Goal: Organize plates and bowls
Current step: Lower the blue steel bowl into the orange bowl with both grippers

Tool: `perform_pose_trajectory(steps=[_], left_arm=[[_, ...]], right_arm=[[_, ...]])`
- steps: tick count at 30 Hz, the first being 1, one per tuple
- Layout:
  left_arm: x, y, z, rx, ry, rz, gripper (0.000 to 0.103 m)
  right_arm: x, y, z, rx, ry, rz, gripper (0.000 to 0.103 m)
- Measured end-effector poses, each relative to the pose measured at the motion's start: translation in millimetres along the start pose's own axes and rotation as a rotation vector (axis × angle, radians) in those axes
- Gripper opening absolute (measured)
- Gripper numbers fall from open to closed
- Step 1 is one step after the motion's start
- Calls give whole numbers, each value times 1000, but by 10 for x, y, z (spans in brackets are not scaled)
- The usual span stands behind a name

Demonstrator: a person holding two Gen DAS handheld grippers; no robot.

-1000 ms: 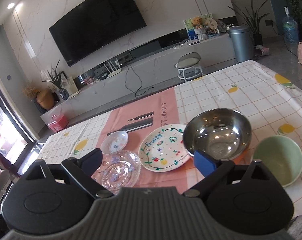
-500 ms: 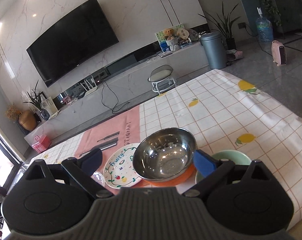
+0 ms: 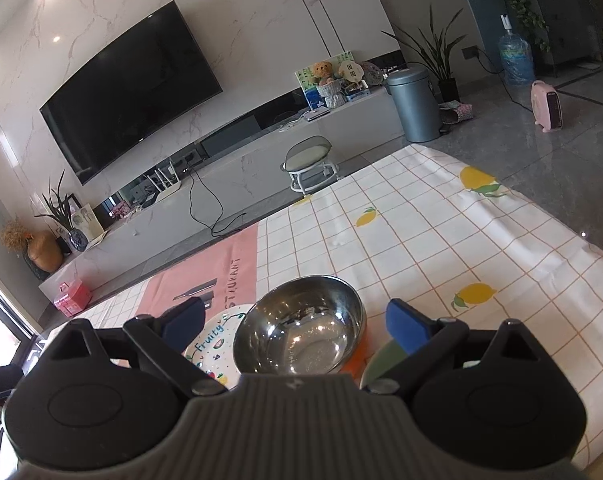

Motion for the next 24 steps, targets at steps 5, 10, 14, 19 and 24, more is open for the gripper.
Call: perform_pose_trajectory(steps=[5, 10, 14, 19, 24], left_arm=[[-37, 341, 317, -69, -93, 65, 94], [-61, 593, 646, -105, -180, 83, 91], [-34, 706, 906, -52, -245, 77, 88], [19, 703, 1163, 3, -281, 47, 87], [-50, 715, 1341, 26, -333, 36, 87]], right_arm=[[-33, 136, 137, -19, -38, 49, 88], [-29, 172, 310, 35, -64, 47, 80], [-54, 196, 520, 14, -124, 49, 73], [-71, 183, 689, -11, -172, 14, 71], [-54, 247, 786, -44, -172, 12, 71]])
Point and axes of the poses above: each gripper's, at about its wrist camera, not at the fingertips, and z roughly the way its jaws point, y to its right, x to its top, the point moved 3 cm from there along z, roughly the way its jaws point, and after that the axes turned 14 degrees about -z, right-handed, at the moved point
